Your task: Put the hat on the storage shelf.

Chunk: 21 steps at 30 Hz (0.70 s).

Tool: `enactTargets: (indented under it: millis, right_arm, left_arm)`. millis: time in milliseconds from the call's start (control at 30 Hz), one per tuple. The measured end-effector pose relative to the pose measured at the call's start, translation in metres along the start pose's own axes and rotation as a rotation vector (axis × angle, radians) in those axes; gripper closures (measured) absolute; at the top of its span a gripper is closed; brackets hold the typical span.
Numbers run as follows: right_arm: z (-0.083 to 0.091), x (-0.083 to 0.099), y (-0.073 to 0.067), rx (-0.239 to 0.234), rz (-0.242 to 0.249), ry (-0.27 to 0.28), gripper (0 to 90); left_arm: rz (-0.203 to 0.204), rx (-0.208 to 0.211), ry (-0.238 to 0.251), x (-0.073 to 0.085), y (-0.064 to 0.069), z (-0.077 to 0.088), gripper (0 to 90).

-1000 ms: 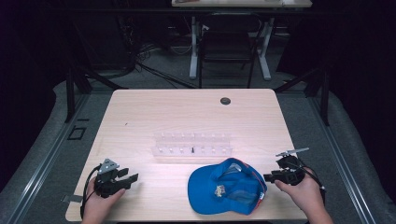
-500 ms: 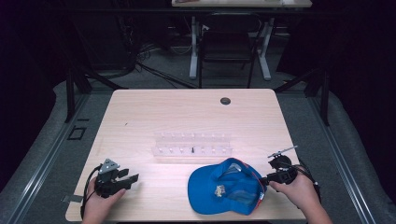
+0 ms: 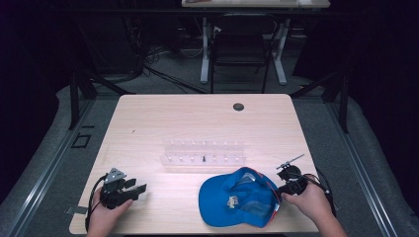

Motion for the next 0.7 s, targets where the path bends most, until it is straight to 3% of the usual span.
enactTargets:
  millis: [100,200,300,467,633,700]
  right_arm:
    - [0.003,-0.003,0.001,-0.007,-0.027,0.036,70.2]
    - [0.007,-0.007,0.001,-0.014,-0.044,0.117,67.1]
    - [0.008,-0.011,0.002,-0.008,-0.045,0.143,69.8]
    - [0.002,-0.015,0.001,0.01,-0.03,0.134,72.1]
    - [-0.006,-0.018,-0.007,0.009,0.05,0.115,68.7]
    - [-0.009,-0.02,-0.01,0.022,0.059,0.114,73.0]
  left_arm:
    - [0.001,0.006,-0.008,0.0,0.0,0.0,47.0]
    - [0.001,0.01,-0.016,0.0,0.0,0.0,46.9]
    - [0.001,0.011,-0.007,0.0,0.001,-0.001,46.9]
    - [0.001,0.011,-0.009,0.0,0.001,-0.001,46.9]
    - [0.0,0.014,-0.009,0.0,0.001,-0.001,46.9]
    - [0.001,0.014,-0.009,0.0,0.001,-0.001,46.9]
Point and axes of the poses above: each handheld gripper's, and its own axes: z roughly backward along the jaws, x roughly out of its underside, y roughly to its right, the point moved 3 cm from there along -z, roughly forward along the jaws, and after that the axes turned 14 degrees about -z, right-handed, at the moved point
